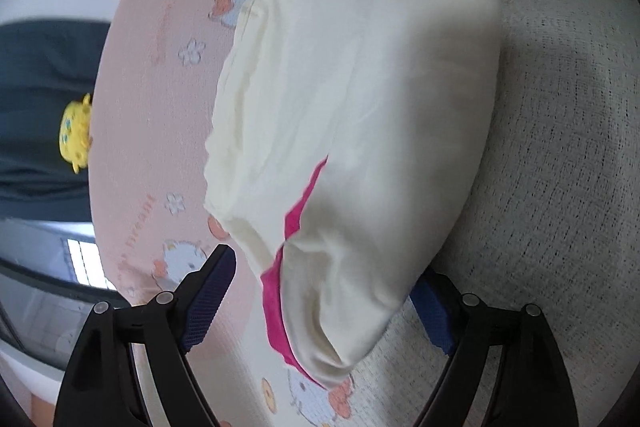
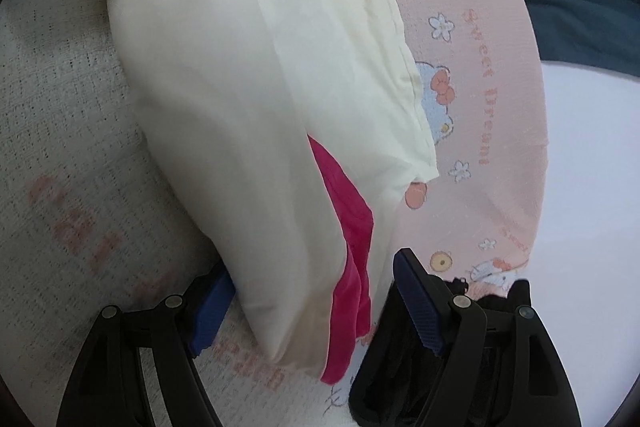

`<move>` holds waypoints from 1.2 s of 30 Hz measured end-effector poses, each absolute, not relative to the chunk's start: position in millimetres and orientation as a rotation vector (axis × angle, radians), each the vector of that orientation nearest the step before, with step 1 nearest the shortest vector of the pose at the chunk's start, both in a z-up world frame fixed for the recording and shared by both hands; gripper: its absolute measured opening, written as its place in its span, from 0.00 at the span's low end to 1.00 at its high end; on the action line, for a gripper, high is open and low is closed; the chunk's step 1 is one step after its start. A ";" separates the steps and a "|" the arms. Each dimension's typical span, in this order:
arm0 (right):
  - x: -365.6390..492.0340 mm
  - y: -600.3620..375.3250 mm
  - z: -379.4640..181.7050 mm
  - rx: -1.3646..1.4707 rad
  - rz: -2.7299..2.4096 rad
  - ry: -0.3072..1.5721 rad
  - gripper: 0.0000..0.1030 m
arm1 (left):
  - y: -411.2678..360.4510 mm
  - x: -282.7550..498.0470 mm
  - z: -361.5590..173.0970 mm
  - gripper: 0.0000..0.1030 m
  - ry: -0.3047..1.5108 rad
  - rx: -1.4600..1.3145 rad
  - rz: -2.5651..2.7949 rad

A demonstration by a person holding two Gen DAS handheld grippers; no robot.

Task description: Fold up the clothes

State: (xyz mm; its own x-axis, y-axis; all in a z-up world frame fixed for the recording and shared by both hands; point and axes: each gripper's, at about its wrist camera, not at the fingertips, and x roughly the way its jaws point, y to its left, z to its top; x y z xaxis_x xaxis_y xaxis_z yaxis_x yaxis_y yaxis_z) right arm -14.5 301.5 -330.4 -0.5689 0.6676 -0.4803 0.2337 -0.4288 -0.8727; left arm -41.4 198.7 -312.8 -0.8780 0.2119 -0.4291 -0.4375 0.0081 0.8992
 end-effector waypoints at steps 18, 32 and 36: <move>-0.2 280.5 -363.4 -1.276 2.038 -1.616 0.18 | 194.8 -29.8 -331.4 0.19 1.719 -0.324 1.989; 0.0 290.9 -356.5 -1.213 2.162 -1.510 0.19 | 196.2 -43.8 -319.8 0.12 1.397 -0.532 2.189; -5.9 286.9 -356.5 -1.250 2.114 -1.484 0.18 | 199.4 -52.5 -309.1 0.12 1.301 -0.678 2.218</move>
